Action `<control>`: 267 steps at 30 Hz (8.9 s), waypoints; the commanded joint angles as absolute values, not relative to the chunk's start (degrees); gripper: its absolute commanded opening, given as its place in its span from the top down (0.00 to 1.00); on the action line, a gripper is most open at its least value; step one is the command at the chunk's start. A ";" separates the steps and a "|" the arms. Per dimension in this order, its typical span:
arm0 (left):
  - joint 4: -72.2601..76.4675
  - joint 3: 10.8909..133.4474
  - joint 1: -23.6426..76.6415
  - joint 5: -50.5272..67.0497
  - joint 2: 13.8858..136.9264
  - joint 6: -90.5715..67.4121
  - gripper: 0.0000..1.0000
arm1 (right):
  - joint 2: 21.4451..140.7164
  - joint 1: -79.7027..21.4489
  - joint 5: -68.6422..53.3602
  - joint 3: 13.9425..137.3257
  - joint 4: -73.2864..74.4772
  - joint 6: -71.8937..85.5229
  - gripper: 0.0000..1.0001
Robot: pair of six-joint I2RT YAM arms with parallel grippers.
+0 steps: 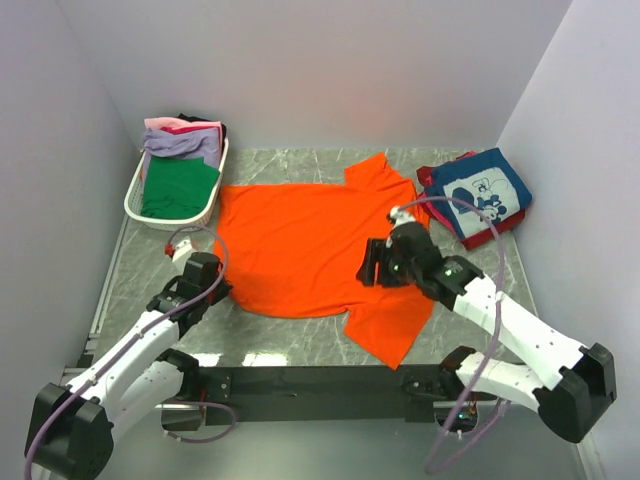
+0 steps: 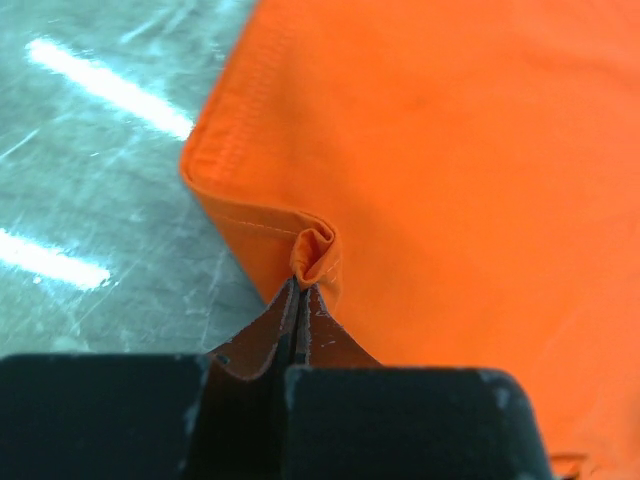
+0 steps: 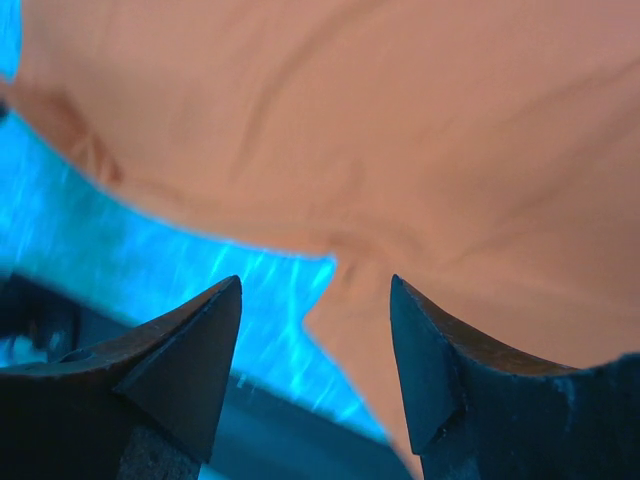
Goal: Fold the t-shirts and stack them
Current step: Fold the tshirt
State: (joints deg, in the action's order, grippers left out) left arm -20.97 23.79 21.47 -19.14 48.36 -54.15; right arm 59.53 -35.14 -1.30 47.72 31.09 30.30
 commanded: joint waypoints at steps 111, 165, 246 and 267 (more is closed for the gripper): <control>-22.41 29.09 18.46 -2.02 45.44 -47.28 0.99 | 61.53 -67.24 18.55 35.68 45.53 61.09 1.00; -36.66 30.24 27.77 -12.13 36.03 -66.18 0.99 | 38.40 -67.24 39.37 49.40 63.82 58.89 1.00; -1.67 42.09 3.16 -3.60 78.91 -42.63 0.99 | 87.71 -18.46 30.94 64.07 17.49 24.26 1.00; -1.14 44.47 3.16 -4.05 79.02 -41.57 0.44 | 91.14 -17.40 30.06 67.50 18.90 22.59 0.77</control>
State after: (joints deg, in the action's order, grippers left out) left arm -3.20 42.15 3.40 -4.16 81.87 -42.46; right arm 90.63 -18.09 29.28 63.83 19.05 24.08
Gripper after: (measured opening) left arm 0.539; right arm 0.141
